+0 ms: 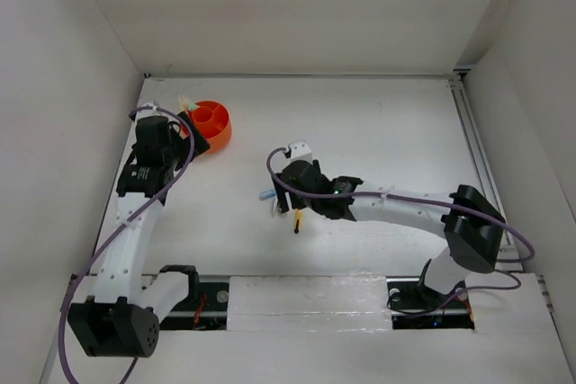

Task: Sort the stationery into containers
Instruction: Pick up the stationery from the center of the board, then place the stationery in the storage box.

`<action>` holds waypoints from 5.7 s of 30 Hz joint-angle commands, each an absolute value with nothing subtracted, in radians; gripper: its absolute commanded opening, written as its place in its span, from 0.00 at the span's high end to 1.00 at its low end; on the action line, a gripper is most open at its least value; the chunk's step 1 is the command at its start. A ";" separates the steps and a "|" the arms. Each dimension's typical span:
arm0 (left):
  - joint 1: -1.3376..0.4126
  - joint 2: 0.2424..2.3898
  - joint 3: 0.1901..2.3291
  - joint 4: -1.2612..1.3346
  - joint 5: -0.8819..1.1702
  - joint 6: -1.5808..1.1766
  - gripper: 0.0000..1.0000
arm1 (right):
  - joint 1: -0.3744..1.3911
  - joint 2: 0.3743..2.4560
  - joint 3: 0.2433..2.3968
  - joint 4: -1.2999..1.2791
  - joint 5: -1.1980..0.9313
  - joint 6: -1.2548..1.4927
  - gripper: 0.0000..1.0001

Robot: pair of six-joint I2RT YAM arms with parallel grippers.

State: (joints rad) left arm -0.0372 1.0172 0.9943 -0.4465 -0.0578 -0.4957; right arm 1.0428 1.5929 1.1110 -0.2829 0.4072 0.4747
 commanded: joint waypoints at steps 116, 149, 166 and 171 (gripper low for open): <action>-0.038 1.190 0.845 0.026 1.019 -0.601 0.36 | 0.893 1.643 1.328 0.288 -0.489 -0.290 1.00; -0.038 1.220 0.986 -0.123 0.777 -0.542 1.00 | 0.904 1.729 1.361 0.308 -0.403 -0.310 0.27; -0.038 1.730 1.633 -0.452 0.269 -0.275 1.00 | 0.825 1.401 1.034 0.299 -0.347 -0.310 0.22; -0.049 1.917 1.841 -0.514 0.219 -0.200 1.00 | 0.857 1.391 1.020 0.290 -0.347 -0.301 0.22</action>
State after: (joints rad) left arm -0.0395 1.8816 1.7515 -0.4435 0.2749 -0.2932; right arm 0.8360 1.4067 1.0267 0.2516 -0.3405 -0.3000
